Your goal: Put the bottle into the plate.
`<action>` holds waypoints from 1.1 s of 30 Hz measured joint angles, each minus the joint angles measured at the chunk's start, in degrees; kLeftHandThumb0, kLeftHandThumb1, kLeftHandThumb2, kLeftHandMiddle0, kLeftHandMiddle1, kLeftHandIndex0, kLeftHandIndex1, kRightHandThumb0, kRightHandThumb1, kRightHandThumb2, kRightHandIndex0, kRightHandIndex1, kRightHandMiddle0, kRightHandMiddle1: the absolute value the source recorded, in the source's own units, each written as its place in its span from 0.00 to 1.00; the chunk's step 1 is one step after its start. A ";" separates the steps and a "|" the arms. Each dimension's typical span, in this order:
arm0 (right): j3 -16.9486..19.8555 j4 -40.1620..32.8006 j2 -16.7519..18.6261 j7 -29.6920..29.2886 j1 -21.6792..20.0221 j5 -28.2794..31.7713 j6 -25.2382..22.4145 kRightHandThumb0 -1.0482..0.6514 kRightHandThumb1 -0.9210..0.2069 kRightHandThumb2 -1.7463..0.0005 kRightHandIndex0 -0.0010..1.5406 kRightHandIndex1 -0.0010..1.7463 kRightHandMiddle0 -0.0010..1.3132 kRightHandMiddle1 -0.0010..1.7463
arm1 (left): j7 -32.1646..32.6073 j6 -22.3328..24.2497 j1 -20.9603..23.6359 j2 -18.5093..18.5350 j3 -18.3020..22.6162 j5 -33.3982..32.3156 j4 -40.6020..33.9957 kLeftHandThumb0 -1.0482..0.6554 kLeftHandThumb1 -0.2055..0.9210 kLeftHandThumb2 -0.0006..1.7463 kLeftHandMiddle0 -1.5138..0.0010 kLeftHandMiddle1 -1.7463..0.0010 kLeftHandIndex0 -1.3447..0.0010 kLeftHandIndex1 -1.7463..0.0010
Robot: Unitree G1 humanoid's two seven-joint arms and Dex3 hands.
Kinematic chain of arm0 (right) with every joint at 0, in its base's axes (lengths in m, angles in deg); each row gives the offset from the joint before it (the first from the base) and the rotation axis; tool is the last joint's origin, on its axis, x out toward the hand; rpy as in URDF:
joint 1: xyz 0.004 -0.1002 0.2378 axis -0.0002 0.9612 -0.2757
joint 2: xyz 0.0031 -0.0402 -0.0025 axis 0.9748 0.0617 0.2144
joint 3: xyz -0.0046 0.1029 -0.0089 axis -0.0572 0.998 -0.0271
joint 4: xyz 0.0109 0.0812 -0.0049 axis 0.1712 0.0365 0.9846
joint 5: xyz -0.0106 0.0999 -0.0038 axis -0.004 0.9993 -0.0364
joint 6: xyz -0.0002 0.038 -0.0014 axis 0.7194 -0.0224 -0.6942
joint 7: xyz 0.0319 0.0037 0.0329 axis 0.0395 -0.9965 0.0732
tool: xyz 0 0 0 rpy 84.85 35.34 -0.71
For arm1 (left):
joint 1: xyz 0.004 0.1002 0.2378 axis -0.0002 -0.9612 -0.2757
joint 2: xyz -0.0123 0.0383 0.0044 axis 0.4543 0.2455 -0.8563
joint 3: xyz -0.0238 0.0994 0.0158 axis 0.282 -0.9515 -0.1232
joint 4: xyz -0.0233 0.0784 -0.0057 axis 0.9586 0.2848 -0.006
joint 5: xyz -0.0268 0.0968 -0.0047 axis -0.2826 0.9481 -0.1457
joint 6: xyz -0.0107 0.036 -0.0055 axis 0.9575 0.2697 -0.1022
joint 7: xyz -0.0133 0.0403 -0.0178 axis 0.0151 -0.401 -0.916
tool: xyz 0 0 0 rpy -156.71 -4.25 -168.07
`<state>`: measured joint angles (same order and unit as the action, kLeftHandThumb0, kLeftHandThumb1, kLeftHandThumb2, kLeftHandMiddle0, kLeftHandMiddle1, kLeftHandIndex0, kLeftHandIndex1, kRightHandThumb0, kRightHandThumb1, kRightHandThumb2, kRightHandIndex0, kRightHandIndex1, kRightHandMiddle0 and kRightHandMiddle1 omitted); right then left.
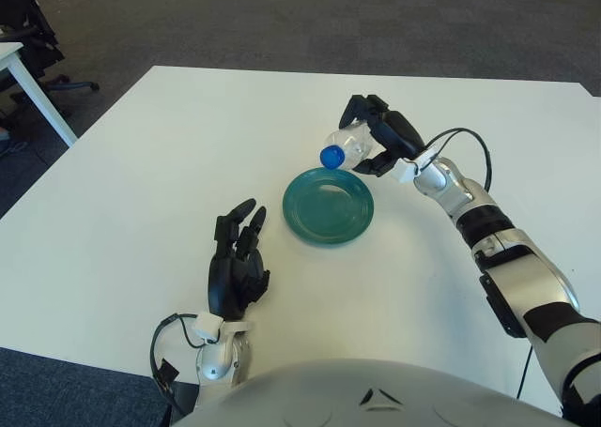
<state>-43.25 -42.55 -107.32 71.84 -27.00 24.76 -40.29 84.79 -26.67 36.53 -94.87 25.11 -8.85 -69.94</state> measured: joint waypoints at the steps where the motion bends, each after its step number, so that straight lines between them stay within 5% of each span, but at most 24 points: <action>1: -0.28 -0.30 0.00 0.07 0.01 -0.20 0.25 0.46 0.56 0.21 0.86 1.00 0.85 1.00 | 0.13 0.01 0.00 0.00 -0.01 0.12 0.00 0.15 1.00 0.40 0.70 0.89 0.96 0.39; 16: -5.41 -7.21 -1.45 0.78 3.05 -8.92 4.36 0.43 0.52 0.25 0.87 1.00 0.84 1.00 | 1.97 0.28 0.11 -0.02 -0.33 1.12 0.10 0.11 1.00 0.39 0.70 0.88 0.94 0.39; 33: -7.45 -8.45 -2.44 1.74 6.26 -12.21 1.71 0.38 0.41 0.34 0.87 1.00 0.84 1.00 | 2.80 0.98 0.07 -0.07 -0.83 1.27 -0.09 0.09 1.00 0.40 0.69 0.87 0.90 0.38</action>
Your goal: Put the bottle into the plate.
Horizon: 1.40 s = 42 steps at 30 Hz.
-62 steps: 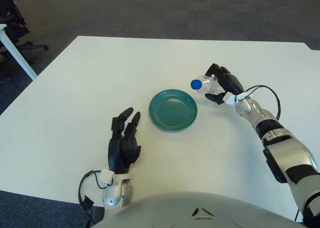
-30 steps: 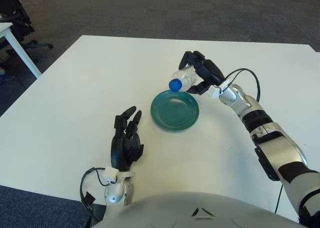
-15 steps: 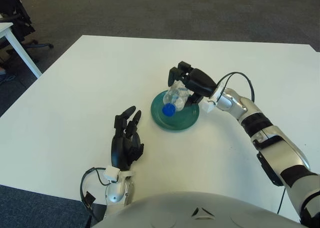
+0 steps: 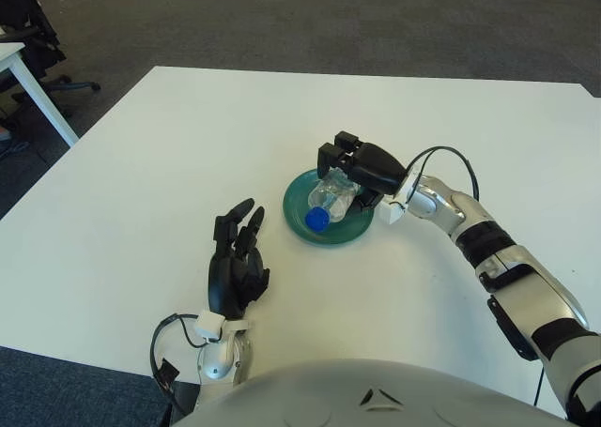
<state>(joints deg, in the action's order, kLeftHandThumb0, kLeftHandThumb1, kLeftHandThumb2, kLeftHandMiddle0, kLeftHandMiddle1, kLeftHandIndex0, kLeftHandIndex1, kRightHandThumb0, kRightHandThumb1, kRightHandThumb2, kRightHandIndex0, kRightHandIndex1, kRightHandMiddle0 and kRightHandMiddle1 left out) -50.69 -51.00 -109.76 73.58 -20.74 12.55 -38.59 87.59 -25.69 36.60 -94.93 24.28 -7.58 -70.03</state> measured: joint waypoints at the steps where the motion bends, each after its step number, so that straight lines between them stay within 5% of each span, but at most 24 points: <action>1: -0.16 0.00 0.01 -0.10 0.18 -0.26 0.01 0.38 0.41 0.34 0.87 1.00 0.84 1.00 | 0.05 0.00 -0.01 0.00 -0.01 0.00 -0.01 0.09 1.00 0.40 0.69 0.87 0.90 0.38; 21: -0.42 5.32 -0.48 -4.41 1.09 -1.54 -0.32 0.38 0.44 0.32 0.88 1.00 0.87 1.00 | 0.96 -6.11 -0.26 0.05 -0.06 0.58 0.71 0.09 1.00 0.43 0.70 0.86 0.89 0.37; 42: -0.41 8.41 -0.07 -2.84 -1.16 -0.73 -0.64 0.40 0.45 0.32 0.87 1.00 0.83 1.00 | 0.97 -10.20 -0.48 0.04 -0.12 0.58 1.10 0.09 1.00 0.44 0.70 0.85 0.90 0.37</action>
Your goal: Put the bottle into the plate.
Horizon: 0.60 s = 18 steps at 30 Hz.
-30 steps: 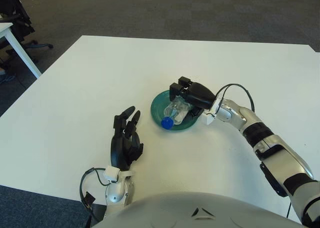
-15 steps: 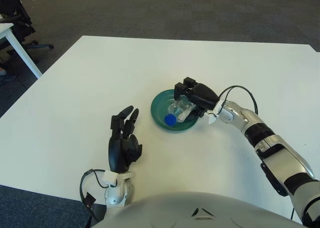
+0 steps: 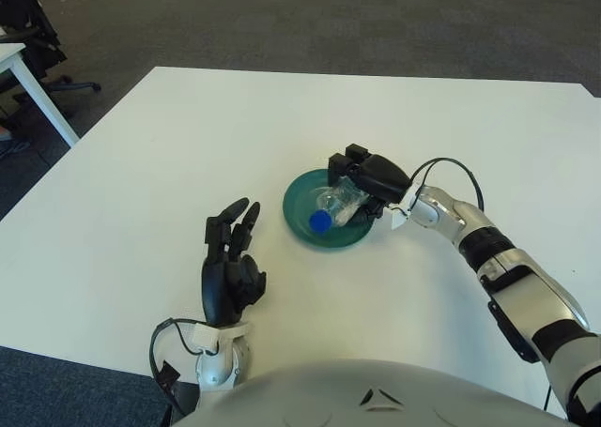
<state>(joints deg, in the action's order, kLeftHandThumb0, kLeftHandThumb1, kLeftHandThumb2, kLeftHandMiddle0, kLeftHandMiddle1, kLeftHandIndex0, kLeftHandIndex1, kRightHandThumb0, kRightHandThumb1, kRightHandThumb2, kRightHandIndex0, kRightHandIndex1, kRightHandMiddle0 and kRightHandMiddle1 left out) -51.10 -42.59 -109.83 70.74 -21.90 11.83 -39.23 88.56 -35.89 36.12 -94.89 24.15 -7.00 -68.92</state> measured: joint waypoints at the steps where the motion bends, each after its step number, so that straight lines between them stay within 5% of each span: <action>1: 0.02 0.14 0.03 0.00 -0.25 0.04 -0.01 0.40 0.46 0.32 0.87 1.00 0.83 1.00 | 0.00 -0.25 -0.01 0.00 0.00 0.00 0.04 0.09 1.00 0.44 0.70 0.84 0.90 0.36; 10: 0.32 1.68 0.15 0.17 -0.75 1.25 0.57 0.41 0.47 0.31 0.81 1.00 0.78 1.00 | 0.01 -0.06 -0.04 -0.05 -0.07 -0.20 0.08 0.09 1.00 0.43 0.70 0.83 0.89 0.36; 12: 0.59 2.68 0.36 1.14 -0.89 2.98 1.29 0.38 0.40 0.39 0.72 1.00 0.70 1.00 | -0.03 1.15 -0.01 -0.07 -0.08 -0.55 0.06 0.09 1.00 0.42 0.70 0.83 0.89 0.36; 15: 1.16 4.09 0.56 3.29 -1.21 5.60 2.63 0.37 0.36 0.40 0.52 0.96 0.46 1.00 | -0.06 2.32 -0.03 -0.12 -0.09 -0.78 0.08 0.09 1.00 0.42 0.70 0.82 0.90 0.36; 16: 1.26 4.56 0.58 4.22 -1.39 6.55 2.99 0.38 0.30 0.45 0.38 0.91 0.39 1.00 | -0.06 2.31 -0.03 -0.12 -0.09 -0.77 0.09 0.08 1.00 0.42 0.70 0.82 0.90 0.36; 18: 1.38 5.35 0.57 6.39 -1.90 7.86 3.53 0.21 0.15 0.56 0.27 0.71 0.24 0.89 | -0.04 1.96 -0.05 -0.12 -0.09 -0.58 0.10 0.08 1.00 0.42 0.70 0.82 0.90 0.36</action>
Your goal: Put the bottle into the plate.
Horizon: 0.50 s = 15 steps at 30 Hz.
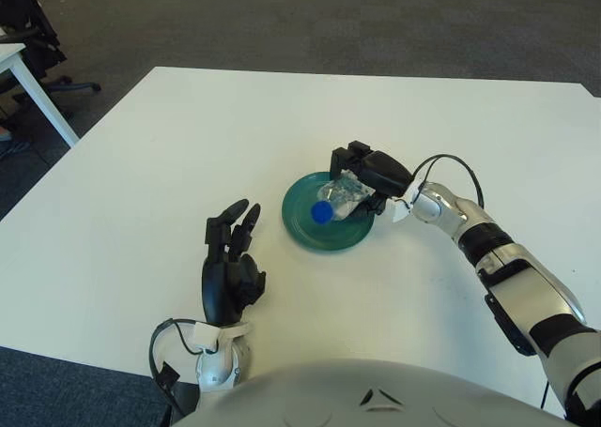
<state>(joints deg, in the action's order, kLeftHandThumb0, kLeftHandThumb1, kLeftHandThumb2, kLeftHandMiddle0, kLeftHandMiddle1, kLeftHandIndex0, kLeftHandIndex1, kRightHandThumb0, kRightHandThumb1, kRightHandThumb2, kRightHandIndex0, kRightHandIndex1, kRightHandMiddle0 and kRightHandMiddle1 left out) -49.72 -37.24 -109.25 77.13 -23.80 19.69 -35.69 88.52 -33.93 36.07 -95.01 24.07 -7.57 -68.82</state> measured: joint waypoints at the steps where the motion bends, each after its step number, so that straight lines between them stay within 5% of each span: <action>1: 0.00 0.28 -0.02 0.88 -0.28 0.30 0.15 0.13 0.10 0.59 0.18 0.52 0.15 0.70 | 0.03 -0.17 -0.01 0.00 0.00 0.16 0.00 0.08 1.00 0.43 0.70 0.82 0.90 0.36; 5: -0.01 1.24 -0.10 2.19 -0.95 0.79 1.43 0.03 0.02 0.64 0.05 0.15 0.03 0.33 | 0.15 -1.30 -0.03 0.00 -0.02 0.51 0.07 0.08 1.00 0.43 0.71 0.81 0.89 0.36; 8: -0.05 1.77 -0.19 1.95 -1.12 0.66 2.67 0.01 0.01 0.66 0.02 0.05 0.01 0.13 | 0.23 -1.87 -0.05 0.00 -0.02 0.52 0.13 0.08 1.00 0.43 0.71 0.81 0.90 0.36; 15: -0.03 2.34 -0.72 0.06 -1.21 -0.25 5.56 0.00 0.00 0.68 0.00 0.00 0.00 0.01 | 0.34 -3.36 -0.10 0.01 0.00 0.53 0.34 0.07 1.00 0.45 0.73 0.80 0.92 0.37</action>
<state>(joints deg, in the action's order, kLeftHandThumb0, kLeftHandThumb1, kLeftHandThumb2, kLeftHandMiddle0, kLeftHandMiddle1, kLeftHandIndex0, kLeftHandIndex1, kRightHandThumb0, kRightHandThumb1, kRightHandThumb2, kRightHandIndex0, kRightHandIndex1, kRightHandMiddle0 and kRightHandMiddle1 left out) -49.75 -34.90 -109.98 77.18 -25.01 19.44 -30.14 88.86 -37.29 35.97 -95.00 24.07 -7.05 -68.49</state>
